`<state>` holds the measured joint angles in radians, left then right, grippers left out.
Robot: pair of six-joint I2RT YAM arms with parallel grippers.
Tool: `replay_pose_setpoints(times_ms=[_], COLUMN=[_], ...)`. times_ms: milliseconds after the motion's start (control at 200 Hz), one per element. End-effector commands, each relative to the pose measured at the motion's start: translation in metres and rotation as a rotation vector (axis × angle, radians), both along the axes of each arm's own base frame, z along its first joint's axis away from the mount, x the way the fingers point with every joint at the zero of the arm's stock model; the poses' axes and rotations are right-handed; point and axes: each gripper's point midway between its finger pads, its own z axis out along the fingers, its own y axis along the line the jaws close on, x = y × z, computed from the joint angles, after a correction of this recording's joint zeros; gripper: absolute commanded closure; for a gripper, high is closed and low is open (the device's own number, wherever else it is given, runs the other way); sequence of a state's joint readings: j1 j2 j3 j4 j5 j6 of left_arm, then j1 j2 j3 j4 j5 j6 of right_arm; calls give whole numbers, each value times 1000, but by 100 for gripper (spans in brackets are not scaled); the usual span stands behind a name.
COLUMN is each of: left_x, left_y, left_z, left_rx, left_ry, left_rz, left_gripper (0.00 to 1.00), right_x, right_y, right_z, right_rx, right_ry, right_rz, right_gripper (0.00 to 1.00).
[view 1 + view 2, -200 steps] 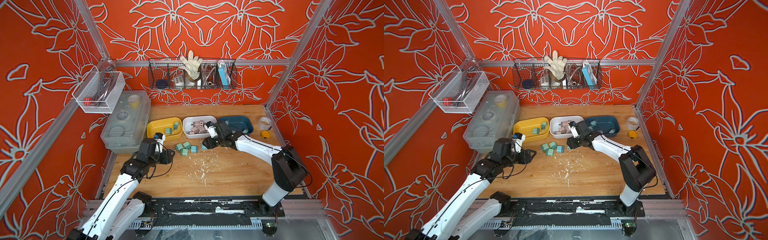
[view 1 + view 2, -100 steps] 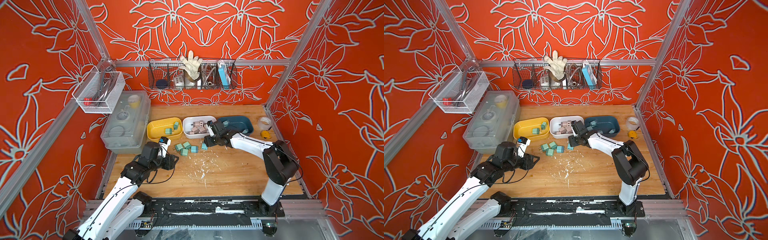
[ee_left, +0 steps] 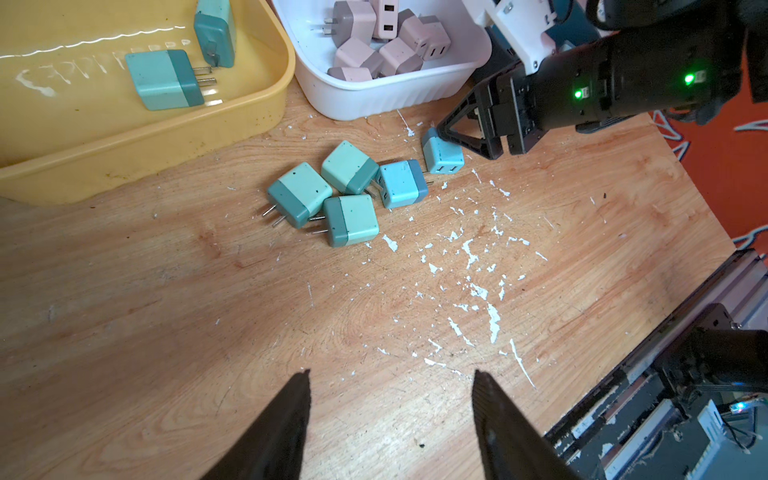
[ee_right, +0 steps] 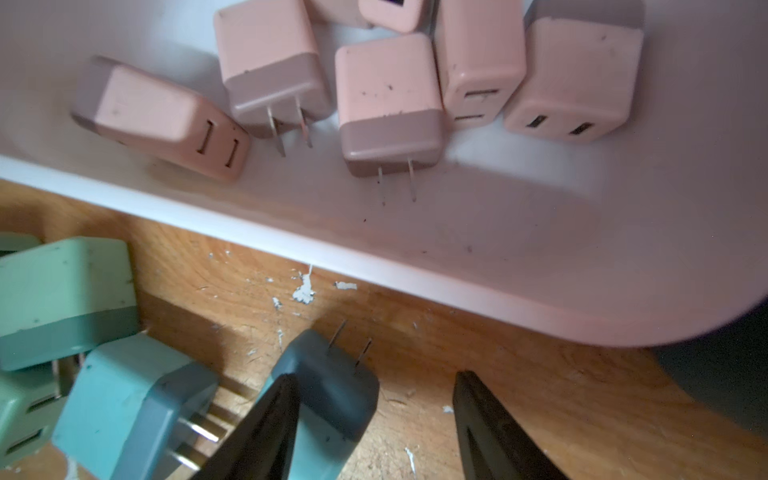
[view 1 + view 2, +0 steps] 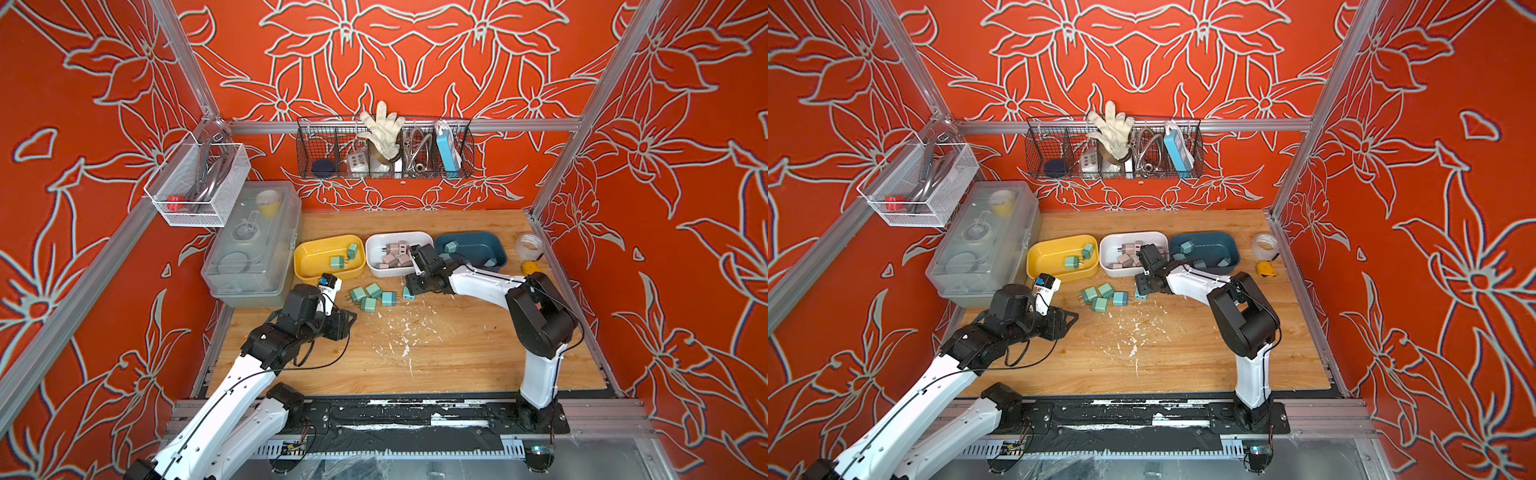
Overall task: Place the plugs by color into the storage box
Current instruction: Pick up the plug from the center of the board.
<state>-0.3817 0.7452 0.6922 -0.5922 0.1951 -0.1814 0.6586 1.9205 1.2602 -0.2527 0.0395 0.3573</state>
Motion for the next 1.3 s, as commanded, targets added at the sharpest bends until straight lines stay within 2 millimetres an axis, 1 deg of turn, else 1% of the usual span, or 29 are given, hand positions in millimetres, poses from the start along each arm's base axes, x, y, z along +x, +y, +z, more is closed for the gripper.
replay_pose_setpoints(times_ms=[0,75,185,360,480,711,956,1021,1296], left_x=[-2,-1,-2,-2,-1,-1,0,0,0], left_y=[1,2,3,2,3,5,4,4,4], left_z=[-1,-1,0,1,1,1,0,0,-1], left_rx=[16,19,19,15,21,30,28,29,31], left_ry=[-5,-8,-14,-13,-13,-17,-10,-10,-5], left_rz=[-6,-2,1,1,6,15,13,13,14], left_gripper=[37,37,37,37,37,37,37,37,36], right_x=[-4,-5,-7,-12,-17,-25,-35,-38,-45], right_y=[-4,-1,1,-4,-3,14,33,35,51], right_z=[-19,-23,-23,-19,-22,-25,-19,-20,-9], right_rx=[-77,-83,-96,-129,-121,-112,-55,-48,18], right_ry=[33,44,45,30,40,71,76,83,63], right_rz=[2,9,19,24,33,88,133,143,215], right_gripper=[36,36,37,38,38,35,35,34,31])
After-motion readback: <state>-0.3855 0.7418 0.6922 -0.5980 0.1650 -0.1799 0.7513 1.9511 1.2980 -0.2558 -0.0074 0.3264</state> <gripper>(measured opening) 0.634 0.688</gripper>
